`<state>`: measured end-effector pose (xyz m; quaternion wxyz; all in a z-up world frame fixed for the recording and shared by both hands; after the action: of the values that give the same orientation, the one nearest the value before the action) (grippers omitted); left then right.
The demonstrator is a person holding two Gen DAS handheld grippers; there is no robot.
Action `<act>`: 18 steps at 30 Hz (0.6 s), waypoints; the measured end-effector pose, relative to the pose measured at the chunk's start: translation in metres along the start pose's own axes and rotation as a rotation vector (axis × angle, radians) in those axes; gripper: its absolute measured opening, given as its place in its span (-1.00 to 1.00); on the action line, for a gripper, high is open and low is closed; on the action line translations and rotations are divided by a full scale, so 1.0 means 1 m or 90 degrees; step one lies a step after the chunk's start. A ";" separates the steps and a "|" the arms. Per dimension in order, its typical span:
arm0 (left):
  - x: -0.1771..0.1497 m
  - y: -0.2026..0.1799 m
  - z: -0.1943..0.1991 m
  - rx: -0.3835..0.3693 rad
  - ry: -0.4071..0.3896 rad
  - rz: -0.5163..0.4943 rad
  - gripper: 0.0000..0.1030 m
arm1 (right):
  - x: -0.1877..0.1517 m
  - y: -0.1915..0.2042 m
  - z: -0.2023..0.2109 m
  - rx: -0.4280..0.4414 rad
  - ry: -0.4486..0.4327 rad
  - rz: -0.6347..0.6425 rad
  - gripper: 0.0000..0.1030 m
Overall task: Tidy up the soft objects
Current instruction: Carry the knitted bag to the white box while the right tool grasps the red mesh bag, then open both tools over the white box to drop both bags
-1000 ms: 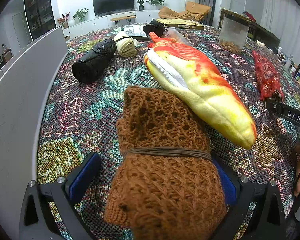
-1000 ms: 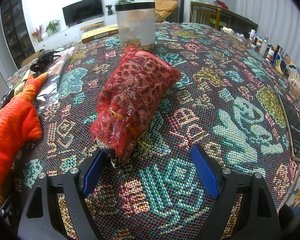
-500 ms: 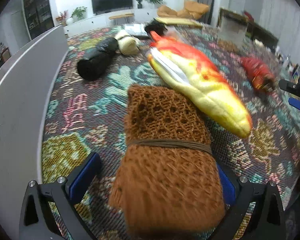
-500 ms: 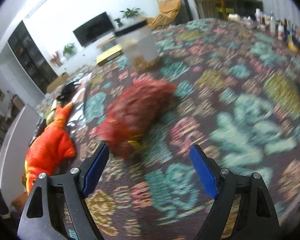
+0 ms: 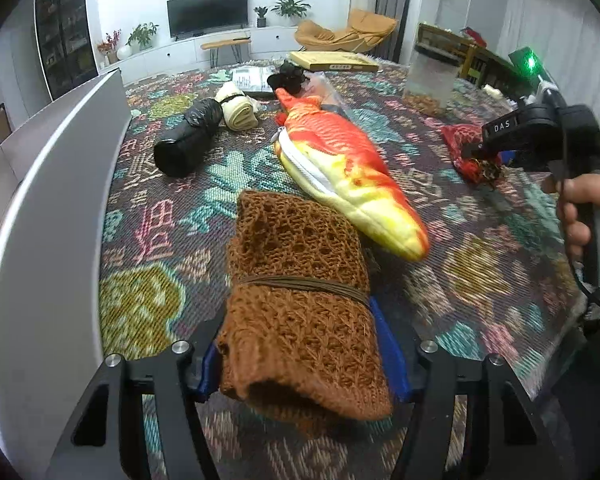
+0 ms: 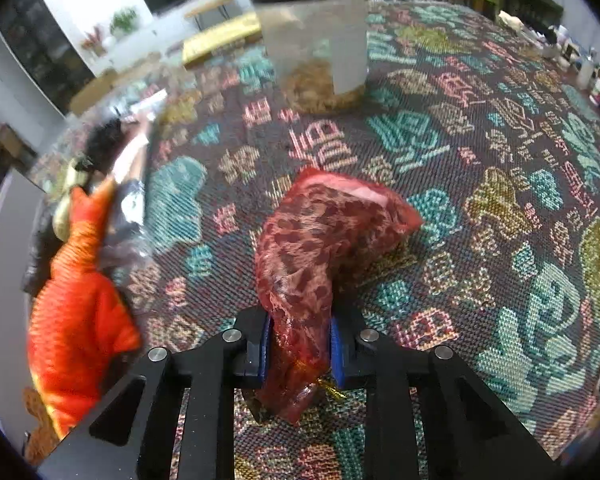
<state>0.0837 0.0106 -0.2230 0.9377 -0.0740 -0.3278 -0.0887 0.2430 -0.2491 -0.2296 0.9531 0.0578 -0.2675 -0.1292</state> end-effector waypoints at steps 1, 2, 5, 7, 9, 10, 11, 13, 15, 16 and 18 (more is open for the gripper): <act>-0.001 -0.001 0.009 -0.011 -0.006 0.008 0.23 | 0.002 -0.004 0.012 -0.009 -0.022 0.010 -0.59; -0.001 -0.001 0.017 -0.022 -0.013 0.016 0.22 | 0.004 -0.007 0.022 -0.008 -0.038 0.015 -0.59; 0.007 -0.001 0.046 -0.055 -0.044 0.044 0.23 | 0.010 0.003 0.067 0.024 -0.087 0.043 -0.59; 0.019 0.004 0.072 -0.073 -0.073 0.065 0.23 | 0.012 0.028 0.094 0.061 -0.107 0.070 -0.59; 0.034 0.021 0.101 -0.072 -0.111 0.085 0.23 | 0.009 0.073 0.121 0.115 -0.117 0.109 -0.59; 0.041 0.034 0.115 -0.061 -0.129 0.095 0.23 | 0.006 0.096 0.132 0.142 -0.118 0.130 -0.59; 0.046 0.046 0.123 -0.050 -0.141 0.102 0.23 | 0.002 0.120 0.142 0.168 -0.118 0.151 -0.59; 0.053 0.086 0.147 -0.001 -0.166 0.125 0.23 | -0.015 0.183 0.167 0.239 -0.112 0.206 -0.59; 0.052 0.127 0.163 0.058 -0.177 0.146 0.23 | -0.037 0.246 0.189 0.307 -0.104 0.259 -0.59; 0.050 0.144 0.168 0.086 -0.178 0.155 0.24 | -0.051 0.279 0.198 0.340 -0.097 0.285 -0.59; 0.042 0.185 0.175 0.151 -0.170 0.184 0.31 | -0.073 0.330 0.209 0.392 -0.081 0.318 -0.53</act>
<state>0.0507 0.2199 -0.0764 0.8909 -0.0203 -0.4434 0.0962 0.1446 0.0791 -0.0292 0.8749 0.2659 -0.3579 0.1892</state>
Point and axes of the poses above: each gripper's, at about its wrist camera, not at the fingertips, and z roughly against the way its jaws point, y to its left, x to its top, the point moved 10 cm from there along -z, roughly the way its jaws point, and after that the axes turned 2 degrees about -y, right-handed, at the moved point
